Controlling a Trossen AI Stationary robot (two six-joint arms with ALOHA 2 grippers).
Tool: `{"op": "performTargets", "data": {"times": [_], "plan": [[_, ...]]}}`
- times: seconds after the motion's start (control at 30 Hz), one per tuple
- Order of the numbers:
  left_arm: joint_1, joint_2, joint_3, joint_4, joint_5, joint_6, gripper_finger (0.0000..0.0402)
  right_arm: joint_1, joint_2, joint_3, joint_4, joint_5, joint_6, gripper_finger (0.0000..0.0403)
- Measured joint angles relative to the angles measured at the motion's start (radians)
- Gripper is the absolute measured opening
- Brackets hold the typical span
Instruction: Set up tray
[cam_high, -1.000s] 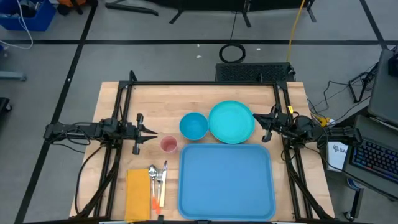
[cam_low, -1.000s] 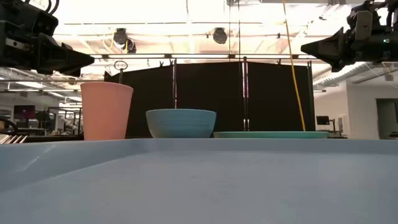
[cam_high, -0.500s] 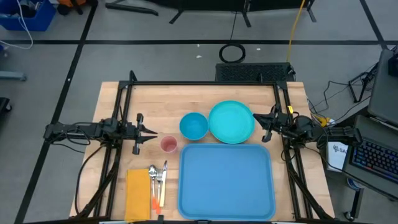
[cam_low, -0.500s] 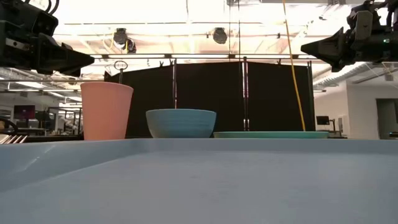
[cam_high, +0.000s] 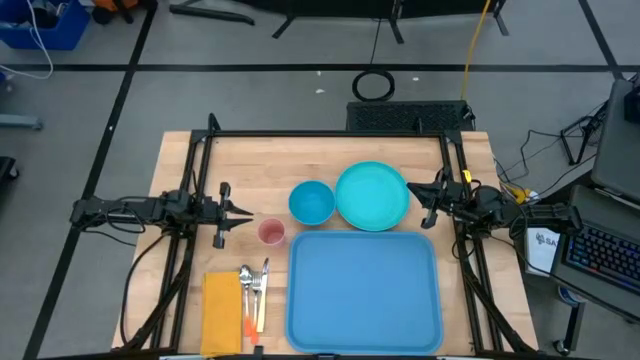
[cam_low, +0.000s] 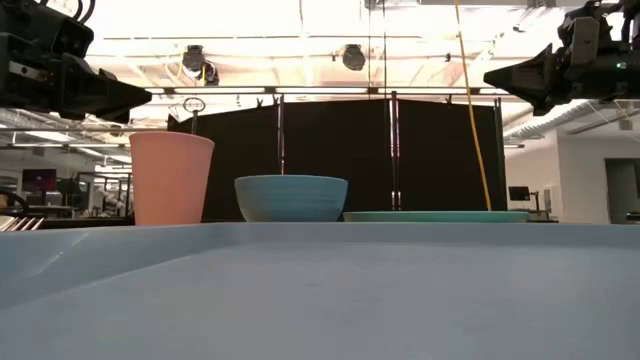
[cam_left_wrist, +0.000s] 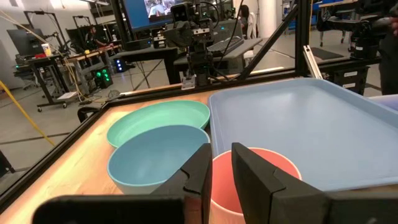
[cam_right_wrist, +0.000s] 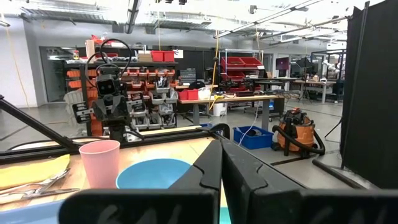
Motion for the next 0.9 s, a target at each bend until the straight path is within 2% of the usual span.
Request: {"op": "performTargets", "data": {"times": [0.1,0.23,0.3,0.53,0.7,0.9], "plan": [[0.0,0.0,0.0,0.0,0.0,0.0,0.0067,0.0,0.0,0.0,0.0,-0.004,0.116,0.0],[0.0,0.0,0.0,0.0,0.0,0.0,0.0067,0.003,0.0,0.0,0.0,-0.03,0.445,0.0],[0.0,0.0,0.0,0.0,0.0,0.0,0.0067,0.002,0.0,0.0,0.002,-0.021,0.494,0.0],[0.0,0.0,0.0,0.0,0.0,0.0,0.0067,0.002,0.0,0.0,0.051,0.004,0.495,0.0],[0.0,0.0,0.0,0.0,0.0,0.0,0.0067,0.002,0.0,0.0,0.079,0.076,0.378,0.0],[0.0,0.0,0.0,0.0,0.0,0.0,0.0067,0.002,0.005,0.0,0.07,0.077,0.324,0.0]]}}
